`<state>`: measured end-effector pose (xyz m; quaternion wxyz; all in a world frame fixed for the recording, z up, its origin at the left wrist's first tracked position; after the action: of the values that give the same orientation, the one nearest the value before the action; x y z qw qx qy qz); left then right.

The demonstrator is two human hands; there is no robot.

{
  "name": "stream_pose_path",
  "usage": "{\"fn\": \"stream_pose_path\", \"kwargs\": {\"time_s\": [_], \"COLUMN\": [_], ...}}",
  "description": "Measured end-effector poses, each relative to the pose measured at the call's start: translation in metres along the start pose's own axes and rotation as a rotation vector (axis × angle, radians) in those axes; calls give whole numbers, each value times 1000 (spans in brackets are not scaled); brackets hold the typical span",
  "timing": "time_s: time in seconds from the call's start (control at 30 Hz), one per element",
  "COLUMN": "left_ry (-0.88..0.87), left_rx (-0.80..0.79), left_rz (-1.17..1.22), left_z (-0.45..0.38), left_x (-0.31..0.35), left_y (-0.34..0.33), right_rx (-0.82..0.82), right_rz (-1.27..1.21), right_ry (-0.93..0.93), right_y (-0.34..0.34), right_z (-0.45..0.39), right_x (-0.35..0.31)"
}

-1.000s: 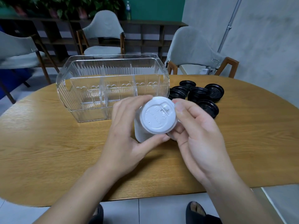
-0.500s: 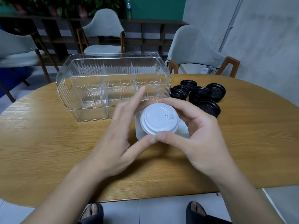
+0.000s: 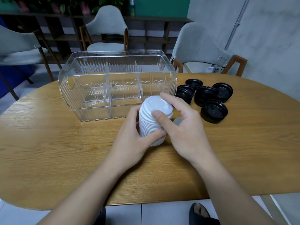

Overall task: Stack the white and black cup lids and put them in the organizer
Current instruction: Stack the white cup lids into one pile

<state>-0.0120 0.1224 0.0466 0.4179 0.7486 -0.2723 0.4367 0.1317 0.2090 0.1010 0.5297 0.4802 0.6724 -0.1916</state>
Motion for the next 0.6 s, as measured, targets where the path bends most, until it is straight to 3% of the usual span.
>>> {"fn": "stream_pose_path", "kwargs": {"time_s": [0.3, 0.6], "left_ry": [3, 9], "left_rx": [-182, -271], "left_rz": [172, 256], "left_z": [-1, 2], "left_x": [2, 5], "left_y": [-7, -15], "right_rx": [-219, -262], "right_rz": [30, 31], "right_ry": [18, 23], "right_y": [-5, -4], "right_z": [-3, 0], "right_x": [-1, 0]}}
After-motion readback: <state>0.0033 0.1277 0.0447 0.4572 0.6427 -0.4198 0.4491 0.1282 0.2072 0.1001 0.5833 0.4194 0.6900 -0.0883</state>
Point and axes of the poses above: each hand's wrist, its own z-axis away from the middle knuckle, its own y-axis out of the back of the hand, x = y × z, the point moved 10 cm from there along -z, towards the middle knuckle, and after that the axes turned 5 degrees about -z, right-handed, at the moved point
